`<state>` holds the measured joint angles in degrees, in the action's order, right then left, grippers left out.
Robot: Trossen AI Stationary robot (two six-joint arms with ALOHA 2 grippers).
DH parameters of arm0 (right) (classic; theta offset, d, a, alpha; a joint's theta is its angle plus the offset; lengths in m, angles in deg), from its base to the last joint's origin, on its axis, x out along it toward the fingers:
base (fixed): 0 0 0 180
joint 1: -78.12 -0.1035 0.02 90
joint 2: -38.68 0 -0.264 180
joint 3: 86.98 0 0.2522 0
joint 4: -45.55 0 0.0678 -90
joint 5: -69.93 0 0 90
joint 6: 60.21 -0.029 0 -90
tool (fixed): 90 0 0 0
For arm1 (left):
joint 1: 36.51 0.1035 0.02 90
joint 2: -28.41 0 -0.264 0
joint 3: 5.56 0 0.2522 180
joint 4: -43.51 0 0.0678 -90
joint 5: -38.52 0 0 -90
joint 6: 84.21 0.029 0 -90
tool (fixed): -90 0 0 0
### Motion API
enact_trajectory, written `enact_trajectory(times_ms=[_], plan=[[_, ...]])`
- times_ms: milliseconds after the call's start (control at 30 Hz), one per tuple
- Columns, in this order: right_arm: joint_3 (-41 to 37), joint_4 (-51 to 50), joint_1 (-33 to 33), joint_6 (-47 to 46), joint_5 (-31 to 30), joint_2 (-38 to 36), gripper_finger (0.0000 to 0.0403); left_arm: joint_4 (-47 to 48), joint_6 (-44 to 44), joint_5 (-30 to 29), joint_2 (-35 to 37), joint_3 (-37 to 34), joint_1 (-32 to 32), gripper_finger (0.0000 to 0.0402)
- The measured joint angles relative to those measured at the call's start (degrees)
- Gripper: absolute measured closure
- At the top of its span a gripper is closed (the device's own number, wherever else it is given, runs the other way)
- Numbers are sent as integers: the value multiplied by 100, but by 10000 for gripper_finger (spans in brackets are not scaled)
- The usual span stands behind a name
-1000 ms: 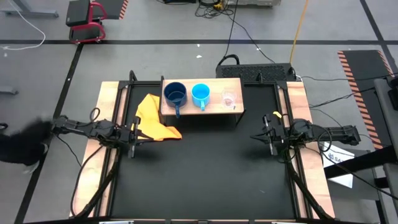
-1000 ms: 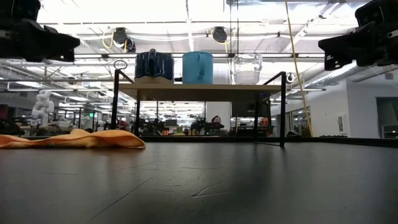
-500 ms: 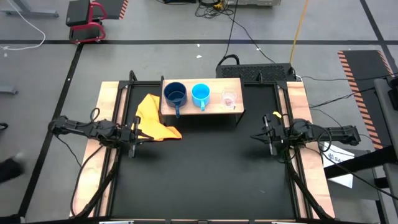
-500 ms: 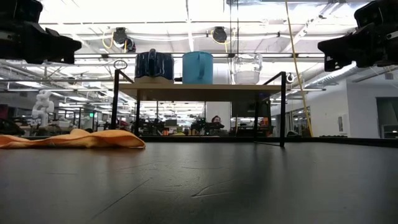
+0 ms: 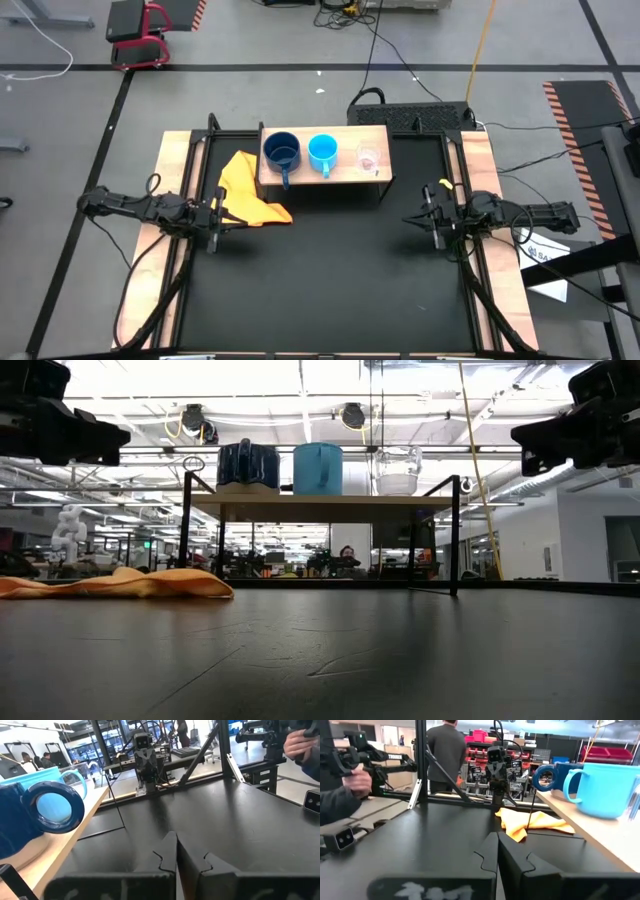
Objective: Stack small to large cups/mugs on shelf
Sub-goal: Return to Home Position
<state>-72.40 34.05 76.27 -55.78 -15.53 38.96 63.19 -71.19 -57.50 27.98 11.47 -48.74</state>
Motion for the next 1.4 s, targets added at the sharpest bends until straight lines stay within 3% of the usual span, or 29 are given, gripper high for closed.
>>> enact_trajectory(times_ms=[233, 500, 1400], plan=[[0, -4, 0, -511, 0, 0, 403, -1, 0, 0, 0, 0, 0, 391], [0, -2, 0, -524, 0, 0, 403, -2, 0, 0, -4, 0, 0, 365], [0, 1, 0, -526, 4, 2, 403, -4, 2, 4, -4, 0, 0, 366]])
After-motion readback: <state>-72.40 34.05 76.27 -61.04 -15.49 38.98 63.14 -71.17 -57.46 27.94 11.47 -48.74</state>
